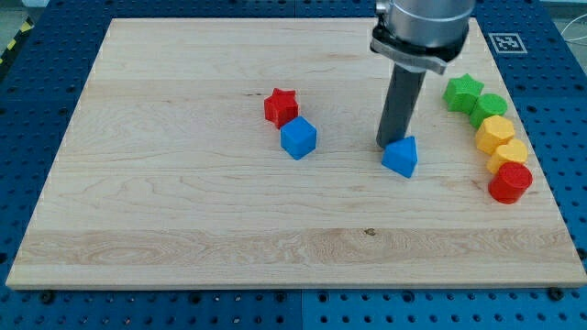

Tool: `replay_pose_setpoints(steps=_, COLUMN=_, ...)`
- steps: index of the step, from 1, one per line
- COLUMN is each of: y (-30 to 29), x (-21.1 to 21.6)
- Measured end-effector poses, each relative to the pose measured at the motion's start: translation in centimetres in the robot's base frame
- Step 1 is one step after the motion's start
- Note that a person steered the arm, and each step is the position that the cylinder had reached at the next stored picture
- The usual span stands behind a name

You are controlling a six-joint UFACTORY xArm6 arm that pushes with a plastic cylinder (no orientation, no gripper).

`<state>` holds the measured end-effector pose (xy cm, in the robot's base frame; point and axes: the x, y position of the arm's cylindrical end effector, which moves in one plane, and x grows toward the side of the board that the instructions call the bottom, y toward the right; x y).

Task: Slide the blue triangle closer to the red circle

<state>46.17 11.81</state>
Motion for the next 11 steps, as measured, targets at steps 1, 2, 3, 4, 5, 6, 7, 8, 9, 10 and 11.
replay_pose_setpoints(steps=1, y=0.5, x=3.0)
replay_pose_setpoints(steps=2, y=0.5, x=4.8)
replay_pose_setpoints(steps=3, y=-1.1, x=4.9)
replay_pose_setpoints(steps=4, y=-1.4, x=5.7)
replay_pose_setpoints(steps=5, y=0.3, x=6.7)
replay_pose_setpoints(steps=6, y=2.6, x=7.2)
replay_pose_setpoints(steps=7, y=4.7, x=7.4)
replay_pose_setpoints(steps=8, y=6.3, x=7.5)
replay_pose_setpoints(steps=9, y=7.6, x=7.5)
replay_pose_setpoints(steps=10, y=8.2, x=7.5)
replay_pose_setpoints(steps=11, y=8.2, x=7.6)
